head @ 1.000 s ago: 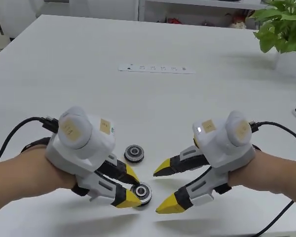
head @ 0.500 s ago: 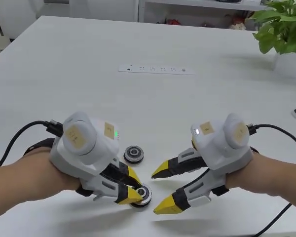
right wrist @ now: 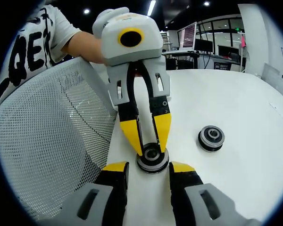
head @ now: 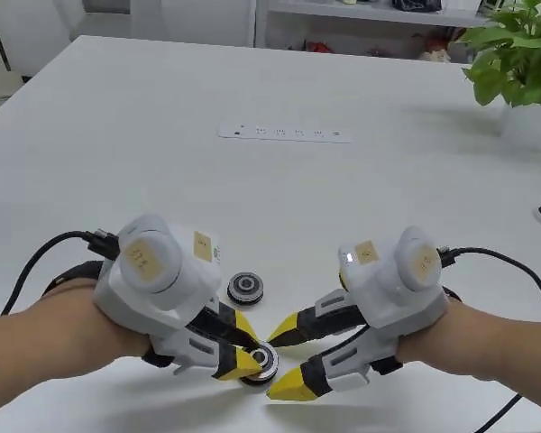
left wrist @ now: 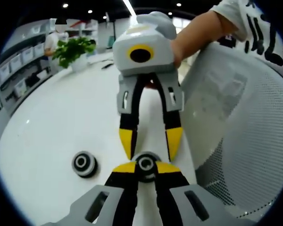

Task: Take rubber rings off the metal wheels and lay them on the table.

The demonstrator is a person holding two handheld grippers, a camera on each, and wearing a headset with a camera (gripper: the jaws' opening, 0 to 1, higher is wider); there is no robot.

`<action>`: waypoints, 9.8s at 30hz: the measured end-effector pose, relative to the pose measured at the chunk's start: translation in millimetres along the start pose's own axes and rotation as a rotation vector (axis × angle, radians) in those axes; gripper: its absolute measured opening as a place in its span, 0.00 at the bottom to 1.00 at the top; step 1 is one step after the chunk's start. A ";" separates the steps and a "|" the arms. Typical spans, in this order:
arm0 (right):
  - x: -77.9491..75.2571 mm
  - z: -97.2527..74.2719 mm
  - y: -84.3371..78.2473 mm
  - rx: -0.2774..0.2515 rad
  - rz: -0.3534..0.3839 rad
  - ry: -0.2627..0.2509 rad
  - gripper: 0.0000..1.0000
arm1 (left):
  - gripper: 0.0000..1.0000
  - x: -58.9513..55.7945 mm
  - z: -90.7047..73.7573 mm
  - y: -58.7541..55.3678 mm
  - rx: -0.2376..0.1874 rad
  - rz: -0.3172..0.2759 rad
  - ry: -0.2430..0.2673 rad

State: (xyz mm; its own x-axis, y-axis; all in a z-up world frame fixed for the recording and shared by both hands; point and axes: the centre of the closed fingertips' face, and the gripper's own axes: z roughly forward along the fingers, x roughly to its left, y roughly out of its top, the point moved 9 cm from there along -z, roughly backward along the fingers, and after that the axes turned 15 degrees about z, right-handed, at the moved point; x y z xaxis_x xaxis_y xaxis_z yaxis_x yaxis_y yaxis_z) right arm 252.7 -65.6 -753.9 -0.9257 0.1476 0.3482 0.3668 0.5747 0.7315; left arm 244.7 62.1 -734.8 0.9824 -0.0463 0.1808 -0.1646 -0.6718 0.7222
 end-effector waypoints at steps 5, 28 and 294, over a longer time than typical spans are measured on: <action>-0.5 2.0 2.4 -0.023 0.010 -0.012 0.28 | 0.14 -0.6 0.2 0.0 0.000 -0.003 0.004; -1.0 0.4 -0.7 -0.030 -0.008 -0.035 0.24 | 0.13 -2.4 -0.6 -0.6 -0.012 -0.016 0.019; -9.3 -18.8 2.4 -0.063 0.417 0.003 0.00 | 0.11 -3.5 2.0 4.5 0.054 -0.078 0.082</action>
State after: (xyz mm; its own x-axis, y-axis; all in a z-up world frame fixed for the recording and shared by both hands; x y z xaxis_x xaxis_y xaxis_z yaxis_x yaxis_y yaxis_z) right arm 263.9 -80.8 -744.3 -0.6964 0.3547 0.6238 0.7152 0.4155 0.5621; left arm 240.8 57.8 -733.5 0.9812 0.0671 0.1807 -0.0804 -0.7098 0.6998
